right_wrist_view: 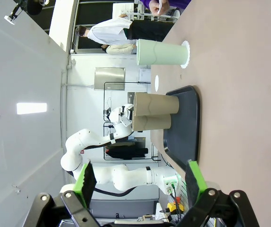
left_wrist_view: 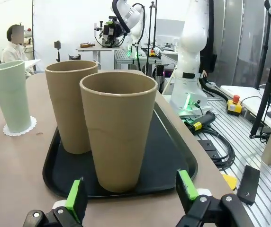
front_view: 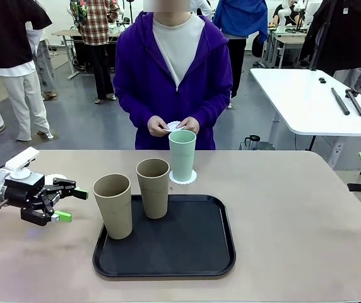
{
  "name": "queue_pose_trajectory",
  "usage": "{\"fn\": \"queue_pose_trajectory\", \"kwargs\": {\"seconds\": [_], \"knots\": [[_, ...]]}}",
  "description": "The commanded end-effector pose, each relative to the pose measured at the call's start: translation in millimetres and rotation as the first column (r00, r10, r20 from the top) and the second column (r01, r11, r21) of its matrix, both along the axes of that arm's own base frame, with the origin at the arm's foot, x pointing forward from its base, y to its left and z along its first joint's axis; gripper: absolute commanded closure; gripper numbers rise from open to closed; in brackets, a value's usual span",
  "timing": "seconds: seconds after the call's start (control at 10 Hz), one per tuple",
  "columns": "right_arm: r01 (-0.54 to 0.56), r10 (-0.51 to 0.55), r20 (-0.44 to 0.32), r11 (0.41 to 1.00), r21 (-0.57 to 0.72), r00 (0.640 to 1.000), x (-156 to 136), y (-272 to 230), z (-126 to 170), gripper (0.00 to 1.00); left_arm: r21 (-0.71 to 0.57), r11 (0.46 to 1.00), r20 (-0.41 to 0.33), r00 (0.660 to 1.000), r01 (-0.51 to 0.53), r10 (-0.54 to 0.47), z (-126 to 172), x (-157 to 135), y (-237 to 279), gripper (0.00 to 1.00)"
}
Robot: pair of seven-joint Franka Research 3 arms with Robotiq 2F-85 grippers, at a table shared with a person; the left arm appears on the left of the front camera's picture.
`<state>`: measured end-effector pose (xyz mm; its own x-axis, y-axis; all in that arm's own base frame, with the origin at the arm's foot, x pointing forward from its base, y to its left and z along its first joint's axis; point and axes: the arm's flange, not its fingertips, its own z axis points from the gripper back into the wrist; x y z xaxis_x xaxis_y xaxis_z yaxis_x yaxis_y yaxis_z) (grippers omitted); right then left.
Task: Place coasters on the table and set cups on them.
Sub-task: Take one Reusable plastic cup from the Flat Tray and place it on a coaster set by the human.
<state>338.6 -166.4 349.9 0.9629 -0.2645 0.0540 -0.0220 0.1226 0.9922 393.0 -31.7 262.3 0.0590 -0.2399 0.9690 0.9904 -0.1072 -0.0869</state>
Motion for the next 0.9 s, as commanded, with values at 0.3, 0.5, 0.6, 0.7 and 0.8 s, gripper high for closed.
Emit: {"fn": "queue_pose_trajectory", "kwargs": {"seconds": [0.3,0.5,0.6,0.7,0.8], "knots": [[-0.012,0.012,0.005,1.0,-0.002,1.0,-3.3,-0.2,1.0,0.0,-0.044,0.999,-0.062,0.998,0.012,-0.015,-30.4,10.3,-24.9,0.0],[-0.012,0.012,0.005,1.0,-0.002,1.0,-3.3,-0.2,1.0,0.0,-0.098,0.995,-0.04,0.999,0.006,-0.01,-35.0,10.6,-27.2,0.0],[-0.012,0.012,0.005,1.0,-0.002,1.0,-3.3,-0.2,1.0,0.0,-0.11,0.994,-0.023,1.0,0.009,-0.011,-32.4,13.6,-31.0,0.0],[-0.012,0.012,0.005,1.0,-0.002,1.0,-3.3,-0.2,1.0,0.0,-0.112,0.994,-0.01,1.0,0.015,-0.016,-30.5,15.4,-34.5,0.0],[-0.012,0.012,0.005,1.0,-0.002,1.0,-3.3,-0.2,1.0,0.0,-0.118,0.993,-0.002,1.0,0.017,-0.017,-31.3,13.1,-37.9,0.0]]}}
